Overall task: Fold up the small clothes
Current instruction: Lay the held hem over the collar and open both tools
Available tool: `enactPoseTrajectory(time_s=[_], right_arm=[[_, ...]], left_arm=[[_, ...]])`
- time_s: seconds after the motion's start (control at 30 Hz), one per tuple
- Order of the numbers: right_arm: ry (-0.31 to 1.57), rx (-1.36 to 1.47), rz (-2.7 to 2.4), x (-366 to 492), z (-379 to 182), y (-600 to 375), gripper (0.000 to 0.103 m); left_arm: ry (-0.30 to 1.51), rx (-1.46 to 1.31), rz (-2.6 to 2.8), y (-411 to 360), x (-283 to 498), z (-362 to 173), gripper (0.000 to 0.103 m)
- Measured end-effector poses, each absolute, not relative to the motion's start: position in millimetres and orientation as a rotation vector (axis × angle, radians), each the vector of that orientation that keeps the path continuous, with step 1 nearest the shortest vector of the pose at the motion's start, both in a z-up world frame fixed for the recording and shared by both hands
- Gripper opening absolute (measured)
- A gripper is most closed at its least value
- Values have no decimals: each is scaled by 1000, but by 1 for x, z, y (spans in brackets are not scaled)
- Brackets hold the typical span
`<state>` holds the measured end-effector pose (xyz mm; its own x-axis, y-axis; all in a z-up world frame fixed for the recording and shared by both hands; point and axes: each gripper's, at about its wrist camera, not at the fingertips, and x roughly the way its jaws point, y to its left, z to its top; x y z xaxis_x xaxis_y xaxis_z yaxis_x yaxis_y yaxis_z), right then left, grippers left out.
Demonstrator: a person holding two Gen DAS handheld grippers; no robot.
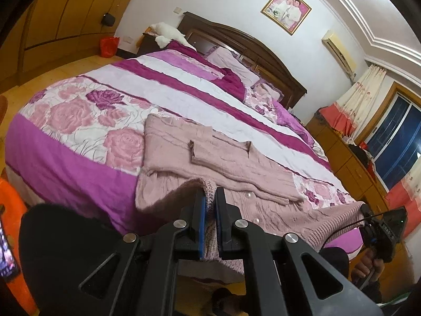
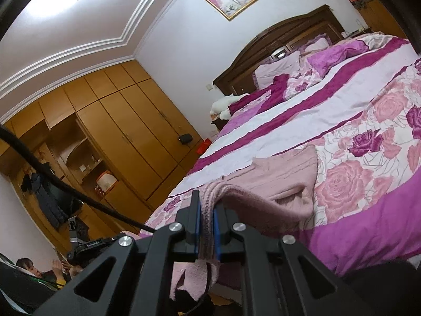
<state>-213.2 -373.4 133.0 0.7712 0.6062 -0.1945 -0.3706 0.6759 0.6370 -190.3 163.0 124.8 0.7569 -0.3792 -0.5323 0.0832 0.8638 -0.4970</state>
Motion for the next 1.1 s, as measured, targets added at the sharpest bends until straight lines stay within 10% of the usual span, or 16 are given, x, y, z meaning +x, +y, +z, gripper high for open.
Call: enactPoseTrajectory(time_s=[1.1], right_arm=[[445,607,515,-36,123,-384,8]], left_arm=[[636,-494,-187,179,-44,132,0]])
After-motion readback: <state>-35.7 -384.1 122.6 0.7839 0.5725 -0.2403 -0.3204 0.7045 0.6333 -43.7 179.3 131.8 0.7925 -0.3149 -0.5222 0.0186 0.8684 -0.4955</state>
